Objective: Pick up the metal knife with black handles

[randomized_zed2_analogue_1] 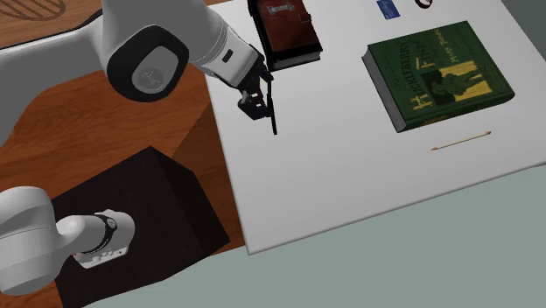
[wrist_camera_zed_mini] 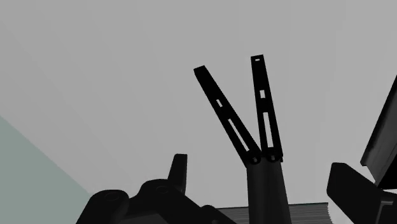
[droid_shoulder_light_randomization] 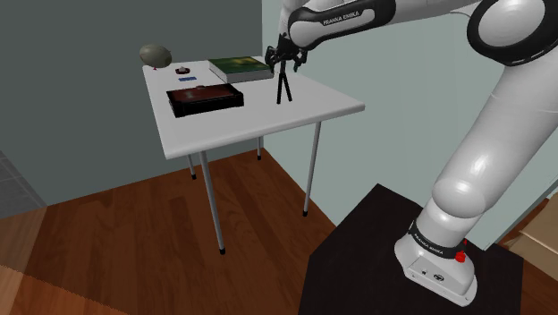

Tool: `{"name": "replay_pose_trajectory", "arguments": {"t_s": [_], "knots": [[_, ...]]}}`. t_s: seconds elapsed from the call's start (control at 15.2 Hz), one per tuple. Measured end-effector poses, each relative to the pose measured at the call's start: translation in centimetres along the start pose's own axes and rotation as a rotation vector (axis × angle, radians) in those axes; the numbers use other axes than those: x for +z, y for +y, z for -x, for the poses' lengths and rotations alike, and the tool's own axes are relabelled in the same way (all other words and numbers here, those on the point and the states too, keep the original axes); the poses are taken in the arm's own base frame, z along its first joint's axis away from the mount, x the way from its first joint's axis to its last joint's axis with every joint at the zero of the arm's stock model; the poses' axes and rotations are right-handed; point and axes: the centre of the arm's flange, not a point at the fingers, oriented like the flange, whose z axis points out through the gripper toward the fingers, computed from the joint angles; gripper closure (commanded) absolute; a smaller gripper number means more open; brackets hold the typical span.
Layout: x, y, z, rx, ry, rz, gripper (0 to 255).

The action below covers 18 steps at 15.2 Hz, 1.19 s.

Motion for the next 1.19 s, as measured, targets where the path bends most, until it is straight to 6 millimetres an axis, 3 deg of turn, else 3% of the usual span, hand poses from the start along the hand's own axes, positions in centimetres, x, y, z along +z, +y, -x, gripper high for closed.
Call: {"name": "replay_pose_trajectory", "arguments": {"t_s": [0.13, 0.2, 0.86, 1.19], "knots": [[0.6, -0.1, 0.4, 0.0, 0.0, 0.0, 0], [0.7, -0.2, 0.4, 0.0, 0.0, 0.0, 255], [0.8, -0.2, 0.5, 0.0, 0.001, -0.001, 255], [-1.0, -0.1, -0.6, 0.0, 0.001, -0.001, 255]]}}
